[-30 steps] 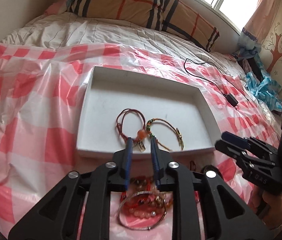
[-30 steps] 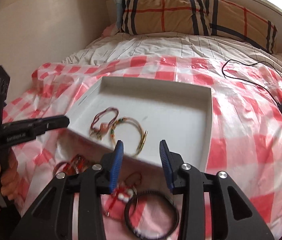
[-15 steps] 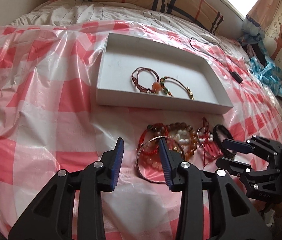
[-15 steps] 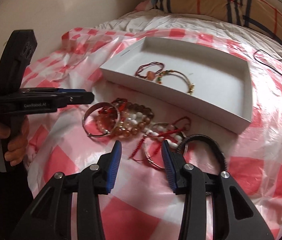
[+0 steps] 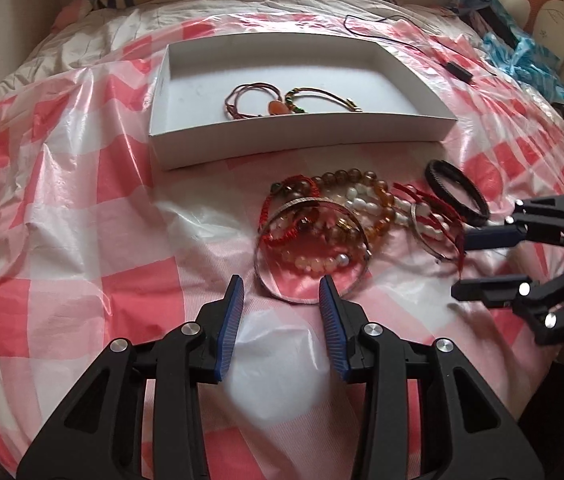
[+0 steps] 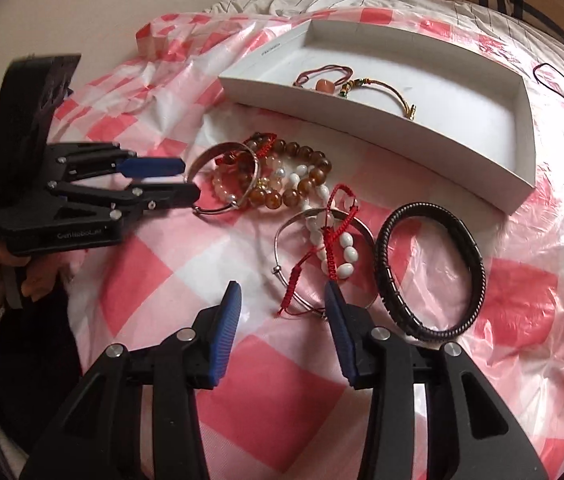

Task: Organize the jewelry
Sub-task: 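Move both open tools back over the bracelet pile, then grasp a red beaded bracelet with the left tool while the right tool grasps a red cord bracelet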

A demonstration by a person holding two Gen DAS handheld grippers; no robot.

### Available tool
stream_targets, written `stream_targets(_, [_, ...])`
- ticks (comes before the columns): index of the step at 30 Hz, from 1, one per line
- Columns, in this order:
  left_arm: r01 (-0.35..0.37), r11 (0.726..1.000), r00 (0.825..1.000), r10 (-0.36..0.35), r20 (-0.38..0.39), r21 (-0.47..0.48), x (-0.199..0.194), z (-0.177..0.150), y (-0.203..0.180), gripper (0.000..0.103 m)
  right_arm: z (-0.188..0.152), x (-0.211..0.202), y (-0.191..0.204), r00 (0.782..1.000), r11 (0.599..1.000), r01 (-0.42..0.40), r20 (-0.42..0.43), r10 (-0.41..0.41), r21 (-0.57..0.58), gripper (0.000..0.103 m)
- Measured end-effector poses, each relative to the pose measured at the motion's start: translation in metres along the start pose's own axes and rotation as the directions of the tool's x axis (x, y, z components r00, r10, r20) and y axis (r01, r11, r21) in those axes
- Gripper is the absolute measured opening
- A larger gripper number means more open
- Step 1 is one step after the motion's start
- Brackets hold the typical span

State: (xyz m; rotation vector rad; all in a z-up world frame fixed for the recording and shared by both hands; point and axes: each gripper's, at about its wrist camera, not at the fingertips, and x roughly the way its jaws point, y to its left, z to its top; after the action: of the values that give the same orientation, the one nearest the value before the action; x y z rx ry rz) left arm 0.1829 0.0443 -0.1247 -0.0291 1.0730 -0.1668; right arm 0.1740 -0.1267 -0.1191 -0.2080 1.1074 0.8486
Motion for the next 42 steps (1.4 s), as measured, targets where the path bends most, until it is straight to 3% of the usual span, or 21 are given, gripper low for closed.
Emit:
stream_targets(3, [0.058, 0.998, 0.998, -0.058, 0.009, 0.0, -0.013, -0.007, 0.004, 0.036, 0.004, -0.014, -0.005, 0.997, 0.999, -0.038, 0.07, 0.036, 0.037, 0.045])
stream_targets(6, [0.044, 0.999, 0.999, -0.043, 0.027, -0.029, -0.017, -0.006, 0.014, 0.036, 0.017, -0.018, -0.01, 0.993, 0.998, -0.021, 0.119, 0.015, 0.053, 0.045])
stream_targets(10, [0.017, 0.998, 0.999, -0.015, 0.044, -0.055, -0.009, 0.005, 0.022, 0.036, 0.035, -0.003, -0.014, 0.995, 0.999, 0.008, 0.098, -0.013, 0.045, 0.045])
stream_targets(15, [-0.017, 1.0, 0.999, 0.017, 0.032, -0.002, 0.009, 0.022, 0.014, 0.035, 0.043, 0.023, -0.025, 0.999, 0.998, 0.044, 0.03, -0.045, 0.044, 0.043])
stream_targets(16, [0.005, 1.0, 1.0, -0.005, 0.021, 0.008, 0.01, 0.021, 0.012, 0.025, 0.043, 0.025, -0.027, 0.999, 0.998, 0.038, 0.025, -0.04, 0.049, 0.04])
stream_targets(17, [0.016, 1.0, 1.0, -0.016, 0.016, 0.02, 0.009, 0.019, 0.009, 0.022, 0.042, 0.025, -0.029, 0.999, 0.998, 0.035, 0.025, -0.036, 0.053, 0.038])
stream_targets(19, [0.069, 0.996, 0.998, -0.069, -0.001, 0.063, 0.005, 0.012, -0.001, 0.01, 0.041, 0.021, -0.03, 0.999, 0.998, 0.034, 0.036, -0.036, 0.051, 0.016])
stream_targets(22, [0.15, 0.982, 0.989, -0.149, -0.018, 0.112, -0.006, 0.004, -0.012, 0.007, 0.039, 0.016, -0.032, 0.998, 0.997, 0.038, 0.05, -0.041, 0.06, 0.006])
stream_targets(24, [0.207, 0.966, 0.978, -0.202, -0.046, 0.155, -0.012, -0.001, -0.019, 0.007, 0.037, 0.012, -0.033, 0.997, 0.997, 0.046, 0.064, -0.05, 0.064, 0.006])
stream_targets(27, [0.233, 0.954, 0.972, -0.23, -0.038, 0.187, -0.027, -0.004, -0.021, 0.007, 0.035, 0.004, -0.035, 0.994, 0.996, 0.049, 0.09, -0.056, 0.076, 0.006])
stream_targets(30, [0.21, 0.975, 0.977, -0.212, 0.021, 0.071, -0.03, 0.012, 0.004, 0.015, 0.036, -0.002, -0.039, 0.992, 0.995, 0.036, 0.114, -0.047, 0.096, 0.005])
stream_targets(32, [0.154, 0.988, 0.987, -0.154, 0.048, 0.002, -0.024, 0.024, 0.02, 0.024, 0.037, -0.005, -0.041, 0.991, 0.994, 0.016, 0.127, -0.03, 0.112, 0.006])
stream_targets(34, [0.11, 0.994, 0.993, -0.108, 0.055, -0.025, -0.013, 0.035, 0.026, 0.024, 0.037, -0.007, -0.042, 0.99, 0.992, -0.005, 0.14, -0.013, 0.126, 0.006])
stream_targets(36, [0.054, 0.999, 0.998, -0.054, 0.03, 0.001, 0.003, 0.042, 0.021, 0.024, 0.038, -0.008, -0.042, 0.99, 0.992, -0.011, 0.143, -0.007, 0.128, 0.006])
stream_targets(42, [0.008, 0.995, 1.0, -0.006, -0.022, 0.097, 0.028, 0.034, -0.004, 0.025, 0.037, -0.005, -0.045, 0.989, 0.989, -0.031, 0.148, 0.009, 0.144, 0.006])
